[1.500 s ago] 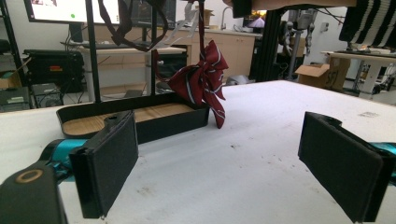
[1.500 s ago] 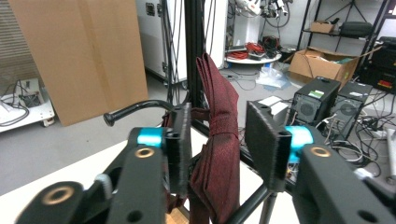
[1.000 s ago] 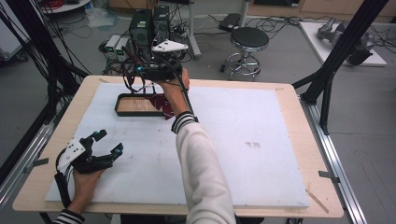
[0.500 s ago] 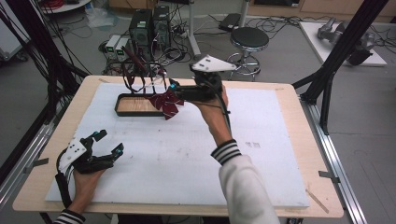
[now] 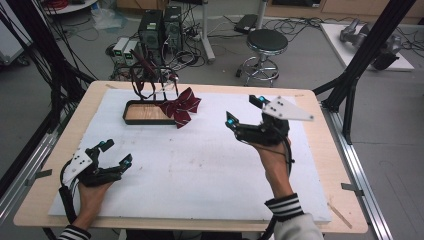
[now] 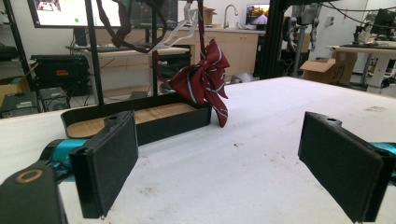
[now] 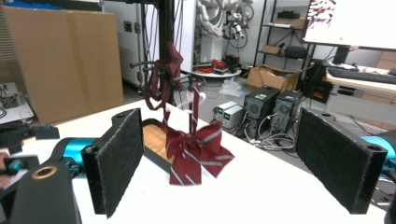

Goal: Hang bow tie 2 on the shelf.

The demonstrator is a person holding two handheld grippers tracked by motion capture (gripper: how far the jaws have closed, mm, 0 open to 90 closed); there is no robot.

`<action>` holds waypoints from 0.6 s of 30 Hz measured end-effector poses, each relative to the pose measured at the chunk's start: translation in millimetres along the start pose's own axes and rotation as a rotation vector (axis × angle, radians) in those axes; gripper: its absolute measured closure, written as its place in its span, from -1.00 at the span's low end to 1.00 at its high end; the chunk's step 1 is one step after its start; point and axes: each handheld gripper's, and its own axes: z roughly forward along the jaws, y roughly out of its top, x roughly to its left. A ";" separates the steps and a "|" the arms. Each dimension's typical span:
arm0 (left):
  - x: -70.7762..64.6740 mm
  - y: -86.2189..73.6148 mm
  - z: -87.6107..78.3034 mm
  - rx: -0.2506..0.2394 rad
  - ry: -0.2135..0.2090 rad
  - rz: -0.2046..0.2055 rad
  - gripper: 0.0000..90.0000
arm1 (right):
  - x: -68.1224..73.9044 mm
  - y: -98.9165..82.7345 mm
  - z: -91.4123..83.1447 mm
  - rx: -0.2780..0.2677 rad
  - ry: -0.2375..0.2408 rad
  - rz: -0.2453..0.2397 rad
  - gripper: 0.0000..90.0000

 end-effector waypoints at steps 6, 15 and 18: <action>0.0 -0.1 -0.3 0.000 -0.001 -0.002 -0.72 | -6.8 -39.3 -36.4 -0.022 -0.057 0.035 -0.66; -1.5 -0.1 -0.8 0.000 -0.002 0.005 -0.72 | -23.5 -97.6 -69.6 -0.055 -0.149 0.105 -0.69; -2.1 -0.1 -1.2 -0.001 0.001 0.008 -0.72 | -26.5 -114.4 -73.4 -0.054 -0.170 0.101 -0.70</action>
